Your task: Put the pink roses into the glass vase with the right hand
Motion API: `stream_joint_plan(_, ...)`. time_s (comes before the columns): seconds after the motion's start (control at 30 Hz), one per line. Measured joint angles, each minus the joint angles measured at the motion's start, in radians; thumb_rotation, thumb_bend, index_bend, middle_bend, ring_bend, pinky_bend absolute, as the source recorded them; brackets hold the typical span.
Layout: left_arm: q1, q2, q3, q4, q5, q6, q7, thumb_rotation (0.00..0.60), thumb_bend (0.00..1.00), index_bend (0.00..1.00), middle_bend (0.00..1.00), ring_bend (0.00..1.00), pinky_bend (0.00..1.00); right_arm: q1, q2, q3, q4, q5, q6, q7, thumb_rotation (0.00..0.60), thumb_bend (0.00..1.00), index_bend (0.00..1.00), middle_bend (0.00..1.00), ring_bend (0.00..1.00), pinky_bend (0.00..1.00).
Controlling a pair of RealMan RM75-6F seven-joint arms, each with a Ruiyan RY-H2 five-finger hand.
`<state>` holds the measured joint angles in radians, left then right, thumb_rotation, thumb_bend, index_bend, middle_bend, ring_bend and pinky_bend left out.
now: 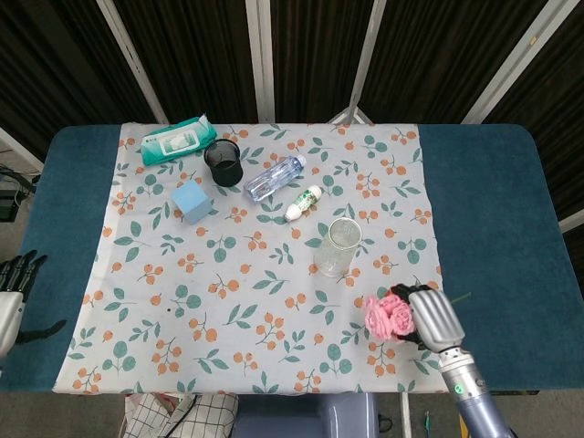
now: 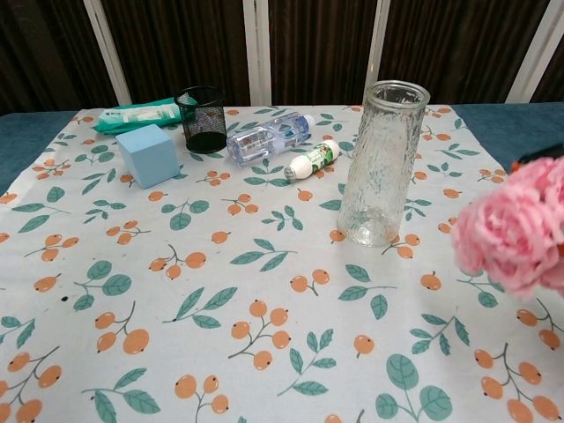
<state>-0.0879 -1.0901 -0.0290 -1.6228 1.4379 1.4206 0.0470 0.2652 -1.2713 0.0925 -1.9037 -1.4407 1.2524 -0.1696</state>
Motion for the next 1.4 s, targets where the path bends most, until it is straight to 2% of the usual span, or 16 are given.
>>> stream_joint_plan(0.23,0.002,-0.006,-0.001,0.006,0.008,0.016,0.015,0.6,0.0,0.0,0.0,0.0,0.0,-0.003,0.108,0.122,-0.138,0.084,0.048,0.216,0.6,0.42,0.54,0.49,0.53,0.45)
stream_joint_plan(0.37,0.002,-0.01,0.0,0.009,0.011,0.016,0.019,0.6,0.0,0.0,0.0,0.0,0.0,-0.001,0.181,0.238,-0.217,0.205,0.059,0.393,0.6,0.42,0.54,0.49,0.53,0.45)
stream_joint_plan(0.57,0.001,-0.011,-0.001,0.008,0.01,0.014,0.018,0.6,0.0,0.0,0.0,0.0,0.0,0.017,0.244,0.425,-0.275,0.397,0.067,0.63,0.6,0.42,0.54,0.49,0.53,0.45)
stream_joint_plan(0.77,-0.002,-0.009,0.001,0.008,0.008,0.005,0.012,0.6,0.0,0.0,0.0,0.0,0.0,0.071,0.246,0.543,-0.283,0.538,0.057,0.732,0.6,0.41,0.54,0.49,0.53,0.45)
stream_joint_plan(1.0,-0.005,-0.006,0.001,0.007,0.0,-0.008,0.007,0.6,0.0,0.0,0.0,0.0,0.0,0.14,0.254,0.626,-0.327,0.63,0.026,0.735,0.6,0.41,0.54,0.49,0.53,0.45)
stream_joint_plan(1.4,-0.008,-0.005,0.004,0.005,0.006,-0.011,0.009,0.6,0.0,0.0,0.0,0.0,0.0,0.195,0.273,0.668,-0.394,0.764,-0.019,0.721,0.6,0.41,0.54,0.49,0.53,0.45)
